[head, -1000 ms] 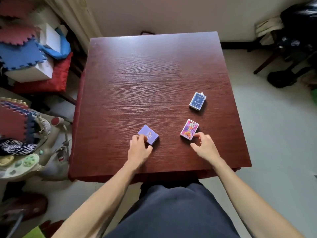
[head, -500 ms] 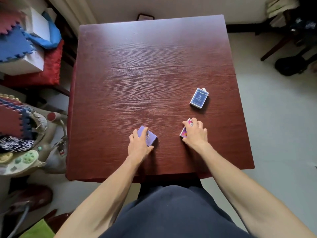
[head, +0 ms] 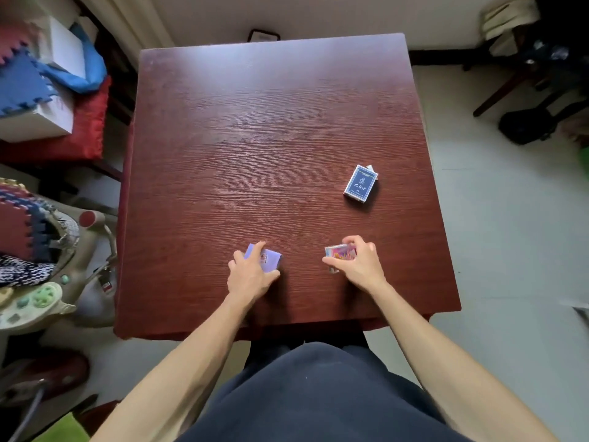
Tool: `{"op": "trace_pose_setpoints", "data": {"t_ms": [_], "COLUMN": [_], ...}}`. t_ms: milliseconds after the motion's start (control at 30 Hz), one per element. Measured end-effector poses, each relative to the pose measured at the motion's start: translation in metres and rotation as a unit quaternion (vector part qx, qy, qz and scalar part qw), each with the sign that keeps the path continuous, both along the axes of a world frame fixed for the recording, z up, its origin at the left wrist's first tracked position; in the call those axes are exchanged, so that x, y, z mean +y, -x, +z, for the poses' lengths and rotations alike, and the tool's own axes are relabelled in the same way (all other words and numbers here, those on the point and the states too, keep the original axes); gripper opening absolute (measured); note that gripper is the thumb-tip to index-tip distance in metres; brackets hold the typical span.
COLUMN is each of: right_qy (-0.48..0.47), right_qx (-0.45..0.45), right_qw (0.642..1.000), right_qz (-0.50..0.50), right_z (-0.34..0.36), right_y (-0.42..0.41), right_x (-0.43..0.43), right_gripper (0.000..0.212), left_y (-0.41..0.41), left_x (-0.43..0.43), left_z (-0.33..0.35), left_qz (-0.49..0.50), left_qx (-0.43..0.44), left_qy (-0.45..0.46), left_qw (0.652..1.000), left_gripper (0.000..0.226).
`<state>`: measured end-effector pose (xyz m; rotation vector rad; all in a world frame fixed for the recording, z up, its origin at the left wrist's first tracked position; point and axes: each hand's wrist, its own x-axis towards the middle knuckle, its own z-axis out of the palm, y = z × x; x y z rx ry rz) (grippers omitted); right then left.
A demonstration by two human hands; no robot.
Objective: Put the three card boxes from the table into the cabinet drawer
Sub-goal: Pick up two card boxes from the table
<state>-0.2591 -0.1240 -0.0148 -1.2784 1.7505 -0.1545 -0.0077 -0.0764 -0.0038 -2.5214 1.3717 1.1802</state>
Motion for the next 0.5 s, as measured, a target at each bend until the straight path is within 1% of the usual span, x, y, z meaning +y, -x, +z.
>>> {"op": "trace_pose_setpoints", "data": {"t_ms": [133,200,300,400,500], "right_qy": [-0.032,-0.046,-0.054,-0.061,-0.056], "right_qx": [-0.054,-0.085,-0.126,-0.140,-0.149], "right_qw": [0.994,0.984,0.961,0.935,0.900], "right_qz": [-0.093,-0.150,-0.241,-0.320,-0.406], "right_z": [0.002,0.001,0.001,0.000,-0.002], "right_y": [0.016,0.025,0.035,0.045,0.057], "right_x": [0.055,0.088,0.135,0.180,0.222], "right_gripper": [0.070,0.064,0.057,0.043,0.033], "left_y": [-0.012,-0.017,-0.019,-0.015,-0.001], "left_x": [0.039,0.064,0.098,0.124,0.129], "left_z": [0.006,0.010,0.013,0.013,0.012], "left_qz": [0.055,0.087,0.130,0.121,0.075], "left_qx": [0.126,0.195,0.279,0.335,0.364], "left_qy": [-0.005,-0.014,-0.055,-0.085,-0.109], "left_qw": [0.990,0.977,0.950,0.931,0.922], "left_gripper": [0.072,0.068,0.057,0.055,0.053]}}
